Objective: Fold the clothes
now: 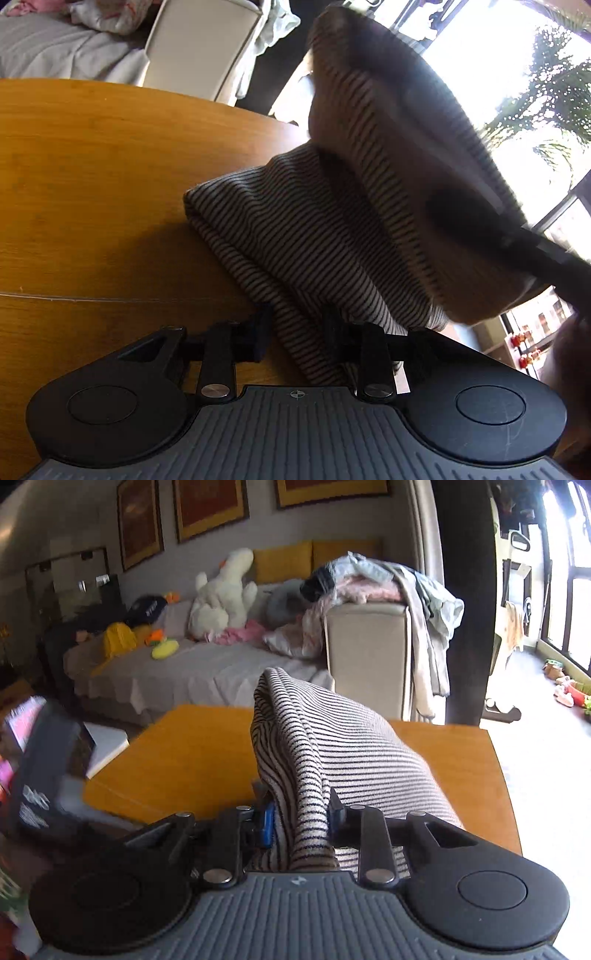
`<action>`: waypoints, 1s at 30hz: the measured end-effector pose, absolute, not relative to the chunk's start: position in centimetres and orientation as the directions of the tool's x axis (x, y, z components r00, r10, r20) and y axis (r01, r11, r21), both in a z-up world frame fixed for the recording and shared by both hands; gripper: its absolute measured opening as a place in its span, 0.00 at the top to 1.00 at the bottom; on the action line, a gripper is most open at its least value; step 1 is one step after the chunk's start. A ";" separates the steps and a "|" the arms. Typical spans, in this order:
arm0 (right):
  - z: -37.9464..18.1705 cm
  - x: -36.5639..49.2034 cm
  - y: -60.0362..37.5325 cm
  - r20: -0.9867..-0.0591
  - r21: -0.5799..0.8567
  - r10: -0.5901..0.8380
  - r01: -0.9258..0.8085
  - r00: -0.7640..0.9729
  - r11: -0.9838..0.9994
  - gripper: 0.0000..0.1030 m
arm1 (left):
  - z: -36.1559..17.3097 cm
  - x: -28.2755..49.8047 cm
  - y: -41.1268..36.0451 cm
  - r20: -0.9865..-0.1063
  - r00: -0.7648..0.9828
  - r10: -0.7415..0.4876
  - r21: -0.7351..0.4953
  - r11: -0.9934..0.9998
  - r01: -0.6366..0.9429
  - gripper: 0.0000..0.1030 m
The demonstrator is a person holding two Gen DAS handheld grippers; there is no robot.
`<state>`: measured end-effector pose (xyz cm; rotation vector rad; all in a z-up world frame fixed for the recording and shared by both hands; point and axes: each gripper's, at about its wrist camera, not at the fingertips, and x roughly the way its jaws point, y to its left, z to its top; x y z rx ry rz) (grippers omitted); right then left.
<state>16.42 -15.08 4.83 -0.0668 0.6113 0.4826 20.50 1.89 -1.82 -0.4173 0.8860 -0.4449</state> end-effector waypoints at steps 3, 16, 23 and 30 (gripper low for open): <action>2.8 15.4 -13.7 -0.556 -0.051 0.377 -0.483 0.741 0.874 0.73 | -2.1 20.7 3.1 -0.629 0.542 -0.558 -0.561 0.808 0.181 0.74; -0.9 10.5 -7.1 -0.455 -0.504 0.191 -0.428 0.870 0.750 0.49 | 7.3 20.0 2.6 -0.424 0.723 -0.546 -0.494 0.808 0.322 0.43; 2.2 10.5 -10.7 -0.490 -0.313 0.347 -0.533 0.800 0.786 0.45 | 2.8 24.0 -0.5 -0.533 0.649 -0.543 -0.483 0.825 0.294 0.47; 7.1 11.7 -16.7 -0.404 -0.088 0.367 -0.435 0.838 0.896 0.42 | 1.4 24.3 1.4 -0.512 0.648 -0.564 -0.509 0.807 0.300 0.50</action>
